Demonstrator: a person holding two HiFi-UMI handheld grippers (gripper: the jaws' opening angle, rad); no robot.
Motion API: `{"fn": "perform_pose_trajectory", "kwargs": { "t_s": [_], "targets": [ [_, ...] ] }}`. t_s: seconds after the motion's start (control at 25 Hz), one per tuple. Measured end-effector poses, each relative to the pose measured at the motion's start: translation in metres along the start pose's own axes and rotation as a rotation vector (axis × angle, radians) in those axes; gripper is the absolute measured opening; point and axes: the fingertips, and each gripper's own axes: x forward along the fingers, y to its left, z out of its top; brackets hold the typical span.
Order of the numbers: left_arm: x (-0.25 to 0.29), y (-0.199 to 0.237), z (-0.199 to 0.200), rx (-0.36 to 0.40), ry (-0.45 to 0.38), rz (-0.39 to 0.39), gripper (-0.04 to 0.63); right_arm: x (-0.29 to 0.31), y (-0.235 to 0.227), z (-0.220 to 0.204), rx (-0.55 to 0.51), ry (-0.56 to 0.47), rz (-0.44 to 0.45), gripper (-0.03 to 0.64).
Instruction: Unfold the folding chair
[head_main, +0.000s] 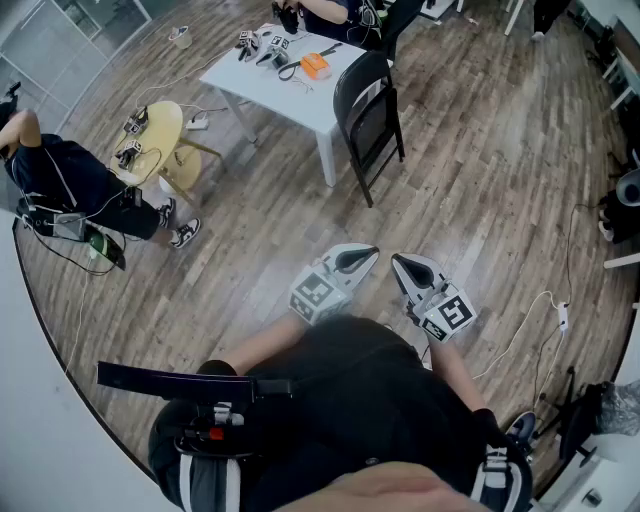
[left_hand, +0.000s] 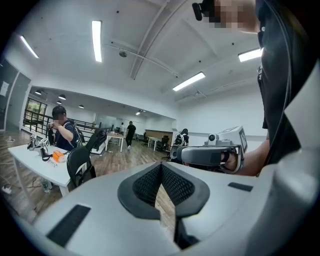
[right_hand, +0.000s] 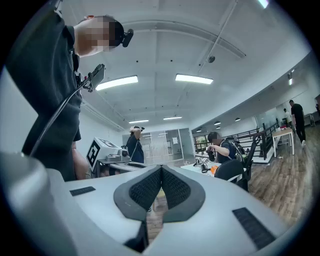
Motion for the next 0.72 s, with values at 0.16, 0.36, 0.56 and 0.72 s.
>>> {"fn": "perform_pose_trajectory", "kwargs": {
  "t_s": [0.16,0.36,0.56,0.72],
  "targets": [
    [-0.002,0.0,-0.001,0.007,-0.004,-0.002,0.005,0.001,-0.001,0.0,-0.006,0.001,-0.005,0.008],
    [-0.001,0.002,0.003,0.014,-0.013,-0.005,0.005,0.004,-0.004,0.0,-0.012,0.01,-0.006,0.008],
    [0.001,0.002,0.001,0.013,-0.013,-0.011,0.005,0.002,-0.01,0.002,0.001,-0.002,-0.023,0.009],
    [0.003,-0.001,0.002,0.015,-0.027,-0.043,0.005,-0.002,-0.015,0.006,0.046,-0.043,-0.018,0.008]
  ]
}}
